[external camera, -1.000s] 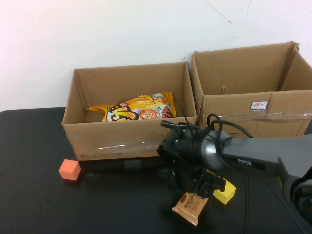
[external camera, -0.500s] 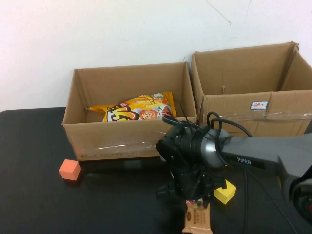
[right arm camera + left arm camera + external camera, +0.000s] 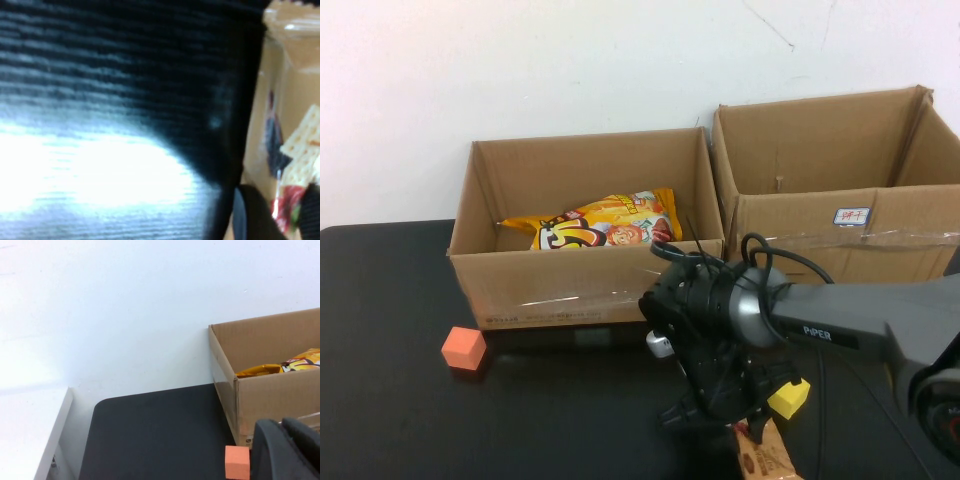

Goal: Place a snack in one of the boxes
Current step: Pick up the biscuit

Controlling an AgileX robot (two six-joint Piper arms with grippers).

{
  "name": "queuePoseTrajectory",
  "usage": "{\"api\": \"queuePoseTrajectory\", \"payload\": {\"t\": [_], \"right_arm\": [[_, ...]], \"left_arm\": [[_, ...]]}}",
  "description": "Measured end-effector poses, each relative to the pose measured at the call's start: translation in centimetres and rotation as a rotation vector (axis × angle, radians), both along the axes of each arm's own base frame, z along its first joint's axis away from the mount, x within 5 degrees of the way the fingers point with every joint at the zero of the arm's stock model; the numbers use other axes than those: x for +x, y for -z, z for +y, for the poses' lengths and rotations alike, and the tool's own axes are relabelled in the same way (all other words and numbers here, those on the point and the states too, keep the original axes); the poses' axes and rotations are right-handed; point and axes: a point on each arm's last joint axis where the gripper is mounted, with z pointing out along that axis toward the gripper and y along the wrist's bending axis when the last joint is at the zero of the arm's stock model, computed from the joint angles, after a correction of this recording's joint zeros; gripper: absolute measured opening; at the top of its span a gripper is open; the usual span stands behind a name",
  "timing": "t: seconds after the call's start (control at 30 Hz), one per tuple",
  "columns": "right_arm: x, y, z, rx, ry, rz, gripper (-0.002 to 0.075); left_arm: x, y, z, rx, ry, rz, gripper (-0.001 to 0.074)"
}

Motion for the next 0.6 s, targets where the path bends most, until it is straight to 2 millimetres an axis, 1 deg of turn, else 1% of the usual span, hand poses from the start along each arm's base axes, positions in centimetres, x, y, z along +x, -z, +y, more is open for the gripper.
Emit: {"api": "queuePoseTrajectory", "payload": {"t": [0.17,0.23,0.37,0.47,0.6], "right_arm": [[0.3,-0.5,0.2,-0.016,-0.024,0.020,0.0130],[0.6,-1.0,0.6,-0.009,-0.028,0.012,0.0083],[1.7,-2.9,1.9,0.063,-0.070,-0.011,0.0041],[2.3,-4.5,3.1,0.140,-0.119,-0.028,0.0031],[2.5,-6.2,4.3,0.193,-0.186,-0.056,0.0029]], "left_arm": [[0.0,0.0,0.0,0.003,-0.001,0.000,-0.0001],[0.0,0.0,0.0,0.007,-0.002,-0.001,-0.0001],[0.0,0.0,0.1,0.014,-0.005,-0.001,-0.0001],[0.0,0.0,0.1,0.016,-0.006,-0.001,-0.0001],[0.0,0.0,0.1,0.023,-0.008,-0.002,-0.0001]]}}
